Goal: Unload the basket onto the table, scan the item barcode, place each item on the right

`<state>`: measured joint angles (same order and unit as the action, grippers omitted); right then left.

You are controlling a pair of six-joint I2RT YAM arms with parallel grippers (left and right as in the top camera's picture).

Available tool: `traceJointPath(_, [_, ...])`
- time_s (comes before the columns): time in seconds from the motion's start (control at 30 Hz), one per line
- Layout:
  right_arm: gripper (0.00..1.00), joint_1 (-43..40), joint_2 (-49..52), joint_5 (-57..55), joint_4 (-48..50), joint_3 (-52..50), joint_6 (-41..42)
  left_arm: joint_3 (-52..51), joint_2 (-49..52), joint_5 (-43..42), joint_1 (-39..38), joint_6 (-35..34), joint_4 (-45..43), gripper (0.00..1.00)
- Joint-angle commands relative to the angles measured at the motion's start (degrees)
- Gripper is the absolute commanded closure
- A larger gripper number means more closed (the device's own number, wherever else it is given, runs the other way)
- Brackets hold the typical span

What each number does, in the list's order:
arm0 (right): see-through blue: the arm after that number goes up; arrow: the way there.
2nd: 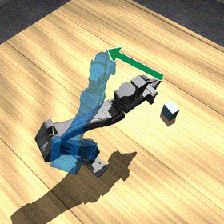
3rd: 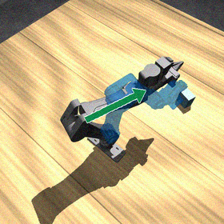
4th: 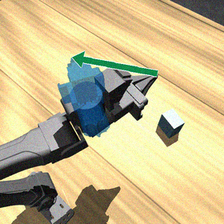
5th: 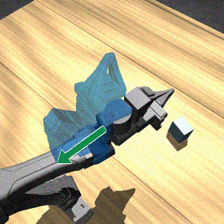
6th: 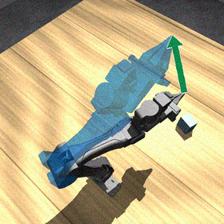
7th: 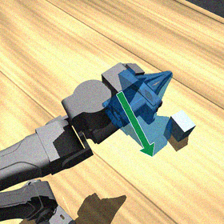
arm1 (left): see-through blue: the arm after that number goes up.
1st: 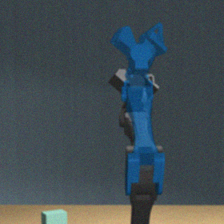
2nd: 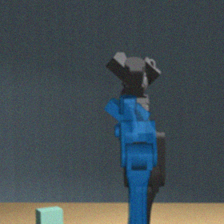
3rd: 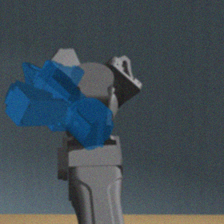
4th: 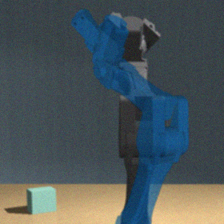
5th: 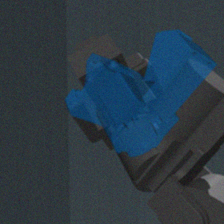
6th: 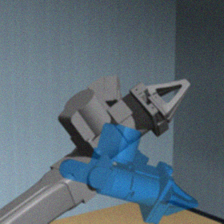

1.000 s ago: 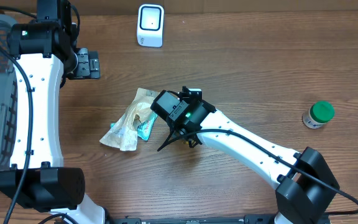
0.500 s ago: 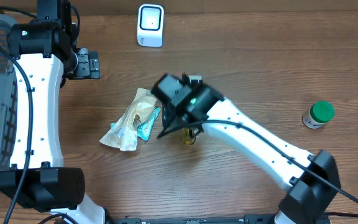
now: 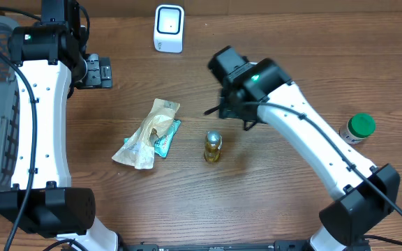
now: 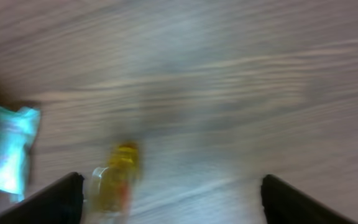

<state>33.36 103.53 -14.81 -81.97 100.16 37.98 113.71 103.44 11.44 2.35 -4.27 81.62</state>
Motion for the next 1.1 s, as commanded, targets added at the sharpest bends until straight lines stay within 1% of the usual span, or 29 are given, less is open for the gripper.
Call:
traceJointPath(0.0, [0.55, -2.64, -0.63, -0.07, -2.82, 0.28, -0.35, 0.68, 0.04, 0.57, -0.11, 0.42, 0.0, 0.0])
traceJointPath(0.03, [0.73, -3.32, -0.63, -0.07, -4.37, 0.28, -0.35, 0.68, 0.04, 0.57, -0.13, 0.42, 0.0, 0.0])
traceJointPath(0.07, [0.87, -3.8, -0.63, -0.07, -5.53, 0.26, -0.35, 0.68, 0.04, 0.57, -0.13, 0.42, 0.0, 0.01])
traceJointPath(0.1, [0.96, -4.15, -0.63, -0.04, -6.49, 0.09, -0.33, 0.68, 0.04, 0.57, -0.11, 0.42, 0.0, 0.0])
traceJointPath(0.2, [0.96, -4.24, -0.63, 0.74, -8.44, -1.51, -0.33, 0.68, 0.04, 0.57, -0.11, 0.42, 0.0, 0.0])
traceJointPath(0.3, [0.96, -4.09, -0.63, 4.76, -8.31, -4.2, -0.31, 0.68, 0.04, 0.57, -0.11, 0.42, 0.0, 0.01])
traceJointPath(0.53, [0.96, -4.02, -0.63, 18.27, -1.95, -13.27, -0.33, 0.68, 0.04, 0.57, -0.13, 0.42, 0.02, 0.0])
traceJointPath(0.7, [0.96, -2.89, -0.63, 22.64, 1.62, -18.45, -0.33, 0.68, 0.04, 0.57, -0.11, 0.42, -0.02, 0.0])
traceJointPath(0.87, [0.96, 0.11, -0.63, 24.63, 3.15, -19.63, -0.31, 0.68, 0.04, 0.57, -0.11, 0.42, 0.0, 0.0])
traceJointPath(1.07, [0.96, 5.6, -0.63, 29.11, 10.01, -19.63, 0.22, 0.68, 0.04, 0.57, -0.11, 0.42, 0.0, 0.0])
